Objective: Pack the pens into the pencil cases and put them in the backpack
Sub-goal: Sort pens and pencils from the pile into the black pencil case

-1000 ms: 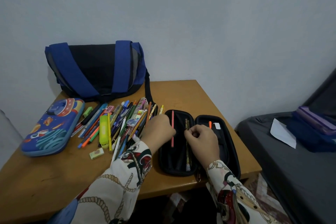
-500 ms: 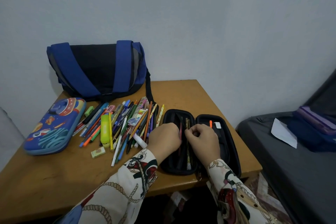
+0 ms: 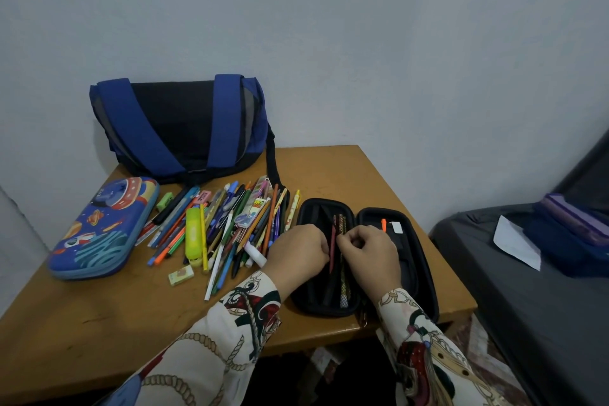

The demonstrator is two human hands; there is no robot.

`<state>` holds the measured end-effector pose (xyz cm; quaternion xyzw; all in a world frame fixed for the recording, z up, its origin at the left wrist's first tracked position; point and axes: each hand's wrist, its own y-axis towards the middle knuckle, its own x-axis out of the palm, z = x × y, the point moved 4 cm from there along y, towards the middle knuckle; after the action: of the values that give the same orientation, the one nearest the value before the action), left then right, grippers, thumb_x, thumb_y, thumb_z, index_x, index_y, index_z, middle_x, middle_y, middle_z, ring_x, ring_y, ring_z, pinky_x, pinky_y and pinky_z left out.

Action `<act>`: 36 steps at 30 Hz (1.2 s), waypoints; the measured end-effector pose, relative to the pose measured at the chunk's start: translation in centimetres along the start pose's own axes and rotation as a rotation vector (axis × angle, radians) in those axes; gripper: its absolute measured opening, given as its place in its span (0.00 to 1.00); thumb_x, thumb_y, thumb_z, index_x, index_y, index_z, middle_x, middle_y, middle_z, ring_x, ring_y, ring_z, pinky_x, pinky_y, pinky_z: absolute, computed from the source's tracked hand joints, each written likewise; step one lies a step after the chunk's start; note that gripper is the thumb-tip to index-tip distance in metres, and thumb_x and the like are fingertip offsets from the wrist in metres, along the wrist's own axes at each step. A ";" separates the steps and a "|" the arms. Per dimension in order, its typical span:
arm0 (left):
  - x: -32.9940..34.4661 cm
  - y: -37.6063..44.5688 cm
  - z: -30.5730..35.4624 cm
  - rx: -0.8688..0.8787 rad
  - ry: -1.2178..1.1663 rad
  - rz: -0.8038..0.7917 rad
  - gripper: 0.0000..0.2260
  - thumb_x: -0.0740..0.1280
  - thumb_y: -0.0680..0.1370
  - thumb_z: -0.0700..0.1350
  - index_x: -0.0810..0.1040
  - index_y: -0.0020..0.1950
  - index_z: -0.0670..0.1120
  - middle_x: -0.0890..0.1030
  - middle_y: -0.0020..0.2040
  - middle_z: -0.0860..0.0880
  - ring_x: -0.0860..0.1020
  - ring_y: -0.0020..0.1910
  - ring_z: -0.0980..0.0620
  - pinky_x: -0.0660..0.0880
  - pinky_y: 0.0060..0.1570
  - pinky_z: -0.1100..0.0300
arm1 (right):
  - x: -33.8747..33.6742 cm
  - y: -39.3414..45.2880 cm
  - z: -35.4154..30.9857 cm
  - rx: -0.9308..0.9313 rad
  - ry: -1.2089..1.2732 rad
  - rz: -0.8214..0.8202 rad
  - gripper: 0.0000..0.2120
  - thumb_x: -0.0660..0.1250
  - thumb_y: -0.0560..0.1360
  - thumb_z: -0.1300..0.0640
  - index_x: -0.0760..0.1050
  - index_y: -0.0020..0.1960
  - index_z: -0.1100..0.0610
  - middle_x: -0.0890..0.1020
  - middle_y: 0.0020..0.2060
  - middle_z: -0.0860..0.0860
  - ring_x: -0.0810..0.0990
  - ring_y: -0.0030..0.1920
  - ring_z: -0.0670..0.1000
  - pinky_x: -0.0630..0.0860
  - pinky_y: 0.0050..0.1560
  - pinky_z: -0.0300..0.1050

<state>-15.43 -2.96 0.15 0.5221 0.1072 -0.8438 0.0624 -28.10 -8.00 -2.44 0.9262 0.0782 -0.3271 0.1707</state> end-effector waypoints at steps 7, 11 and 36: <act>-2.3 -0.4 -2.3 -0.086 0.061 0.324 0.04 0.61 0.79 0.42 0.75 0.46 0.47 0.78 0.43 0.48 0.79 0.45 0.44 0.77 0.44 0.52 | 0.1 0.1 0.2 0.002 0.011 -0.010 0.14 0.68 0.74 0.51 0.73 0.30 0.49 0.76 0.30 0.47 0.75 0.37 0.48 0.76 0.52 0.57; -3.2 -1.1 -3.1 -0.148 0.285 0.377 0.08 0.59 0.78 0.34 0.77 0.51 0.41 0.80 0.47 0.44 0.80 0.48 0.43 0.71 0.40 0.56 | 0.1 0.1 0.1 0.007 0.020 -0.015 0.14 0.68 0.74 0.52 0.73 0.31 0.51 0.76 0.31 0.48 0.76 0.38 0.48 0.75 0.54 0.56; -2.2 -0.2 -3.5 -0.156 0.328 0.285 0.09 0.59 0.79 0.35 0.79 0.51 0.42 0.79 0.45 0.45 0.80 0.47 0.44 0.75 0.41 0.56 | 0.0 0.0 0.1 0.012 0.026 -0.024 0.15 0.68 0.74 0.53 0.71 0.30 0.51 0.75 0.30 0.48 0.75 0.38 0.49 0.75 0.56 0.58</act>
<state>-11.47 -1.88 0.64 0.6557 0.1059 -0.7195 0.2030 -28.19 -8.04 -2.50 0.9303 0.0893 -0.3176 0.1600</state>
